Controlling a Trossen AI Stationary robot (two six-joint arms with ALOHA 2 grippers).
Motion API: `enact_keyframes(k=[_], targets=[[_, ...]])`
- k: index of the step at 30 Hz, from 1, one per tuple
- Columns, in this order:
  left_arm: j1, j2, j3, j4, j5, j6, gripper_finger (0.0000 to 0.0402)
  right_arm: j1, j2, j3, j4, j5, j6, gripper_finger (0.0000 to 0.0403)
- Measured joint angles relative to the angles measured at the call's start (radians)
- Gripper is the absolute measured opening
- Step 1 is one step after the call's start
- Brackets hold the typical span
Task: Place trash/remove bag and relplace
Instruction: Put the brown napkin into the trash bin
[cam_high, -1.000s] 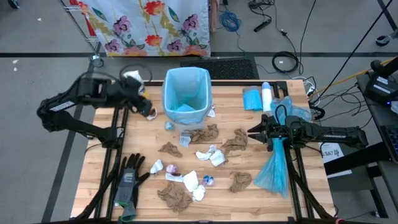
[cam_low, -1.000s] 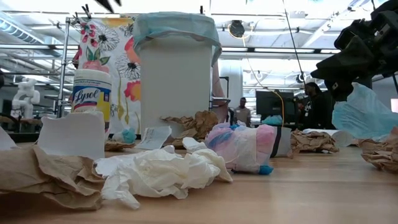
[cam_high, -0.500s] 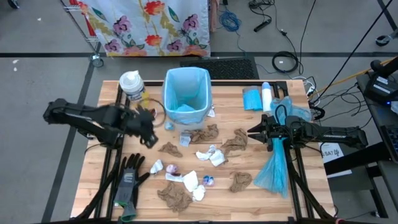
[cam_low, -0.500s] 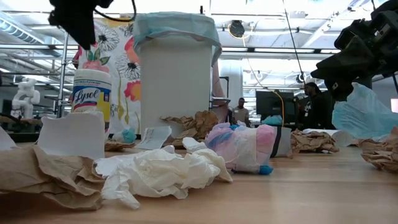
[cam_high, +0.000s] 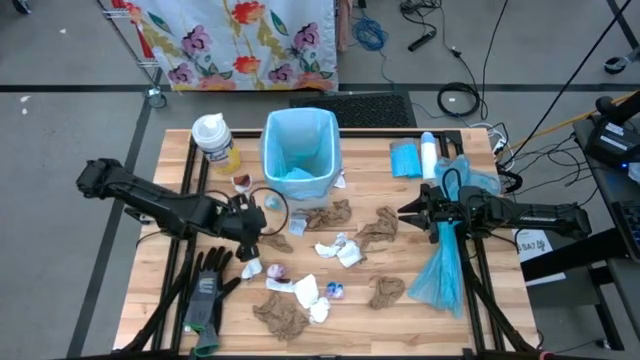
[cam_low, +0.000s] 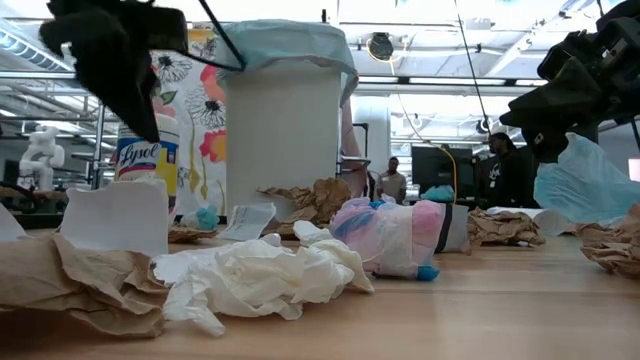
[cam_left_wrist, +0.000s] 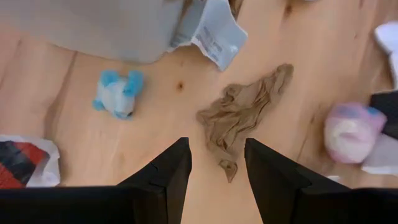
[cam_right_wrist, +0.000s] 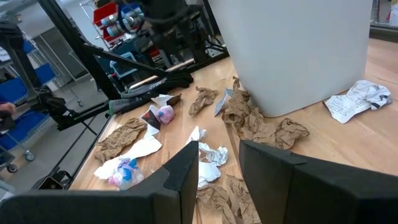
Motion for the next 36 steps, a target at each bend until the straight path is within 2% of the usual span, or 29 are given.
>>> enact_keyframes(k=[3, 14, 23, 27, 30, 36], targets=[[0.000, 0.027, -0.018, 0.076, 0.009, 0.040, 0.0155, 0.000, 0.000, 0.000, 0.000, 0.000, 0.000, 0.0109], [0.002, 0.165, -0.028, 0.137, 0.033, 0.072, 0.0155, 0.000, 0.000, 0.000, 0.000, 0.000, 0.000, 0.0109], [0.056, 0.310, -0.048, 0.248, 0.081, 0.097, 0.0155, 0.000, 0.000, 0.000, 0.000, 0.000, 0.000, 0.0109], [0.095, 0.332, -0.049, 0.289, 0.110, 0.136, 0.0155, 0.000, 0.000, 0.000, 0.000, 0.000, 0.000, 0.0109], [0.121, 0.336, -0.083, 0.384, 0.145, 0.143, 0.0155, 0.000, 0.000, 0.000, 0.000, 0.000, 0.000, 0.0109], [0.143, 0.334, -0.162, 0.504, 0.199, 0.043, 0.0136, 0.000, 0.000, 0.000, 0.000, 0.000, 0.000, 0.0109]])
